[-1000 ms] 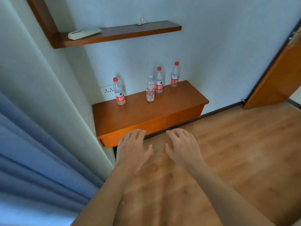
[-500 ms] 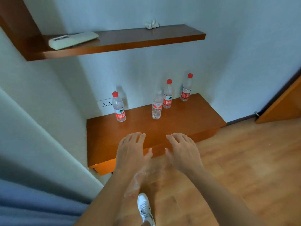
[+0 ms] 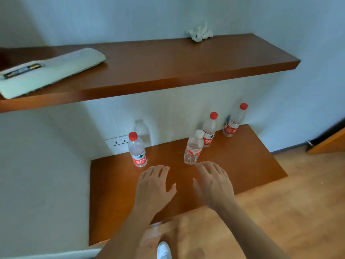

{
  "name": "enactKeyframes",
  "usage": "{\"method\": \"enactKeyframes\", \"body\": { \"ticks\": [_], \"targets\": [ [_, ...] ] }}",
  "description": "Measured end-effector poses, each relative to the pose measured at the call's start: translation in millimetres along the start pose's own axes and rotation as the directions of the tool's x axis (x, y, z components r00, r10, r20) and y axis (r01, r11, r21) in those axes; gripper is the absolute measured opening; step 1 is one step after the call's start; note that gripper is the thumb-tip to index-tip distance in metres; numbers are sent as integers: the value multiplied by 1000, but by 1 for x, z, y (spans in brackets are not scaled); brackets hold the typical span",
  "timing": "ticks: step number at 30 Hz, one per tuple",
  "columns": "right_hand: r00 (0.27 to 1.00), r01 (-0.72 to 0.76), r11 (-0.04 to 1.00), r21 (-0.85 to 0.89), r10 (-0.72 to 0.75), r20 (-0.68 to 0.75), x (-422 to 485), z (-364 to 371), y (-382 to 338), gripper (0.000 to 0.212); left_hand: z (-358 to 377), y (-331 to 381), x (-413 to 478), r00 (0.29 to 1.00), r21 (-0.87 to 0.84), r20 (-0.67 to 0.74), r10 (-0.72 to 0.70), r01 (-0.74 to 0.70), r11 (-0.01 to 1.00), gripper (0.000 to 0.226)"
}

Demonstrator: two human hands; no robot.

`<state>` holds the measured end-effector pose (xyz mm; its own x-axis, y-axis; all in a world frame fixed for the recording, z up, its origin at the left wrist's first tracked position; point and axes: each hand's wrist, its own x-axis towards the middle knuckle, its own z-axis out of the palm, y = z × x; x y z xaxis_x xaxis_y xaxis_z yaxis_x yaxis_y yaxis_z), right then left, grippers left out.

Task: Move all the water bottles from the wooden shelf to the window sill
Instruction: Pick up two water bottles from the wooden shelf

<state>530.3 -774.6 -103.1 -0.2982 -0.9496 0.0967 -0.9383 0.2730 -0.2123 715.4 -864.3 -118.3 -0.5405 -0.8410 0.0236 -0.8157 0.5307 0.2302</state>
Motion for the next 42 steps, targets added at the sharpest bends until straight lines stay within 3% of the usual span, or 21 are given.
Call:
{"method": "enactKeyframes", "body": {
  "ticks": [4, 7, 10, 14, 18, 23, 28, 32, 37, 42],
  "targets": [
    [996, -72, 995, 69, 68, 50, 20, 24, 21, 50, 27, -41, 9, 983, -26, -25, -184, 183, 983, 54],
    [974, -213, 950, 229, 188, 127, 39, 44, 46, 60, 43, -79, 15, 931, -49, 27, -364, 365, 930, 55],
    [942, -326, 849, 415, 255, 218, 67, 64, 64, 85, 52, -103, 35, 866, -241, 82, -493, 497, 834, 72],
    [946, -320, 701, 638, 204, 251, 110, 92, 72, 104, 59, -121, 78, 814, -490, 193, -548, 564, 665, 107],
    [952, -303, 579, 757, 147, 269, 141, 118, 77, 99, 66, -129, 115, 848, -714, 205, -488, 471, 519, 102],
    [950, -311, 538, 783, 144, 278, 159, 134, 81, 78, 68, -116, 135, 826, -698, 85, -557, 448, 558, 90],
    [926, -377, 495, 783, 202, 319, 164, 145, 78, 86, 68, -104, 140, 819, -700, 45, -572, 435, 566, 78],
    [926, -374, 461, 805, 236, 295, 163, 135, 70, 89, 58, -89, 136, 839, -762, 95, -536, 408, 503, 77],
    [946, -262, 444, 857, 292, 139, 154, 84, 48, 97, 29, -55, 125, 874, -806, 30, -485, 308, 505, 72],
    [939, -159, 419, 894, 345, 5, 143, 21, 26, 78, -14, -22, 117, 877, -830, -38, -478, 238, 504, 65]
  ]
}}
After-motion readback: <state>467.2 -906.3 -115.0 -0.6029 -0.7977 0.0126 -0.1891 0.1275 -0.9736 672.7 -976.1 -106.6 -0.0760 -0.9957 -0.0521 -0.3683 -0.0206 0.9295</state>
